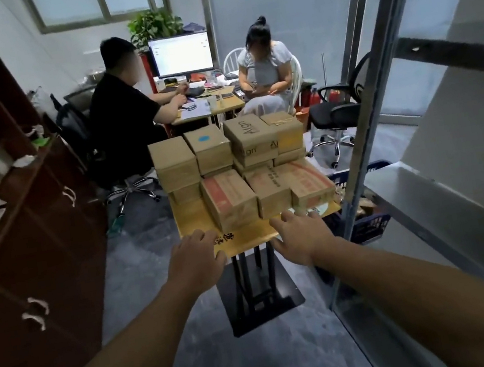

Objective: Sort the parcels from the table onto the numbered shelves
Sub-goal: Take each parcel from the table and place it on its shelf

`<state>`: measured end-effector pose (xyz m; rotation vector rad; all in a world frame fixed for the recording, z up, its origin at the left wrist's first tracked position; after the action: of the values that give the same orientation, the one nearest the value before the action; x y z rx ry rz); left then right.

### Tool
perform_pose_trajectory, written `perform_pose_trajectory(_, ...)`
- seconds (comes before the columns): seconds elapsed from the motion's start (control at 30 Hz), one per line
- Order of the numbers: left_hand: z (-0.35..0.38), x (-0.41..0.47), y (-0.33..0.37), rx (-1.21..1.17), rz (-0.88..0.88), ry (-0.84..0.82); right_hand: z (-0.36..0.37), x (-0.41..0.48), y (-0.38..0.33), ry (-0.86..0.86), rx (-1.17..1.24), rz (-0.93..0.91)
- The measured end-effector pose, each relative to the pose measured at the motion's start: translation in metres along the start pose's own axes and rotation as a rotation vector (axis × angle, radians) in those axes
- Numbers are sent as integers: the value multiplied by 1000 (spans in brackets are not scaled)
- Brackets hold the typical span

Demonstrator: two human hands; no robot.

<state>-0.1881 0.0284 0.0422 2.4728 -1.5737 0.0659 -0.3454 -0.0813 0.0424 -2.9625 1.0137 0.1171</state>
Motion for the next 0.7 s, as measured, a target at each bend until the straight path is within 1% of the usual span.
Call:
perform_pose_trajectory(0.2,28,42,-13,-52,-90,-24,19,58,8,-51,54,-75)
perform_pose_trajectory(0.3,45,64,-22,-67,-108,-51,27,89,13,-66,86,-91)
perform_pose_trajectory(0.47,70,114,-44,-47,-128,-96,41,151,22,-92,101,-81)
perform_pose_trajectory(0.57,90,154,-61,-79,-121,-124,55,196,29,-103,134,-65)
perform_pose_trajectory(0.7,121,209,-78,-122,-129,-209,77,248,40,-142,195,-13)
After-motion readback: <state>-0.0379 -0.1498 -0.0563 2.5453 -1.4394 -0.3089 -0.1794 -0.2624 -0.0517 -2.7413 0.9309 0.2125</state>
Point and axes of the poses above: each hand's wrist, its own x-axis towards the middle knuckle, its own z-axis out of the palm, y = z × x, the point moved 10 cm from there along x, towards the middle knuckle, and after that the axes turned 1 degree about -z, right-handed, at the moved point
